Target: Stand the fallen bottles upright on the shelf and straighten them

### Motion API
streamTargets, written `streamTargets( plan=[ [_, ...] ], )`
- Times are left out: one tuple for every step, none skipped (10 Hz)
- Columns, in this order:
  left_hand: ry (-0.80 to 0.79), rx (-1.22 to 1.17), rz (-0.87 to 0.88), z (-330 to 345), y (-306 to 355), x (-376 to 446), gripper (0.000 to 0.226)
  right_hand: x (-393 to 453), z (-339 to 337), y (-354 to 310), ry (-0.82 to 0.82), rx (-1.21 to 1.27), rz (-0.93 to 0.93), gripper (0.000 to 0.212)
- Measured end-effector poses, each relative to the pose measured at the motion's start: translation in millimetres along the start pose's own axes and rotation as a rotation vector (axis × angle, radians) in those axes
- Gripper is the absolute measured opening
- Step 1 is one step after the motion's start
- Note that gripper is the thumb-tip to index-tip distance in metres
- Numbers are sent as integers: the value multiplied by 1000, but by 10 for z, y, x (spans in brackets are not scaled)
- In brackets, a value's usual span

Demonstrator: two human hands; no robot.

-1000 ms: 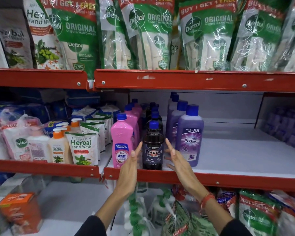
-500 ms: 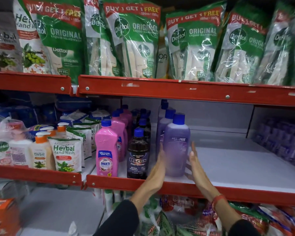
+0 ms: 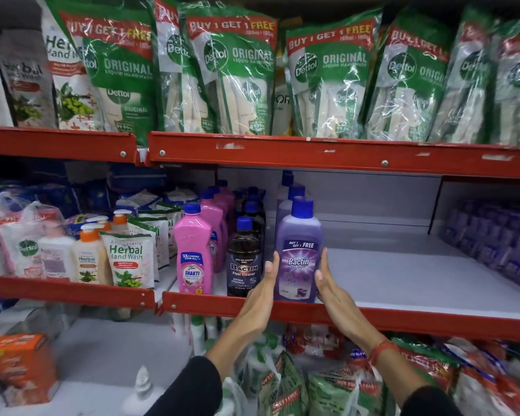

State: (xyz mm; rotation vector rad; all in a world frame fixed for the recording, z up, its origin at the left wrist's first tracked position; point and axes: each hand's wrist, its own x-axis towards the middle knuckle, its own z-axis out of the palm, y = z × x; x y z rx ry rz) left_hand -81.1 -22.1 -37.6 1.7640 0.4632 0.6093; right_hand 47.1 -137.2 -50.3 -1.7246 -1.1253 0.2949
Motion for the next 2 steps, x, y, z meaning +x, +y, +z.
streamTargets(
  plan=[
    [-3, -1, -57, -7, 99, -108, 67, -96, 19, -159, -21, -44, 19, 63],
    [24, 132, 77, -114, 185, -357, 69, -166, 68, -409, 111, -188, -45, 70]
  ],
)
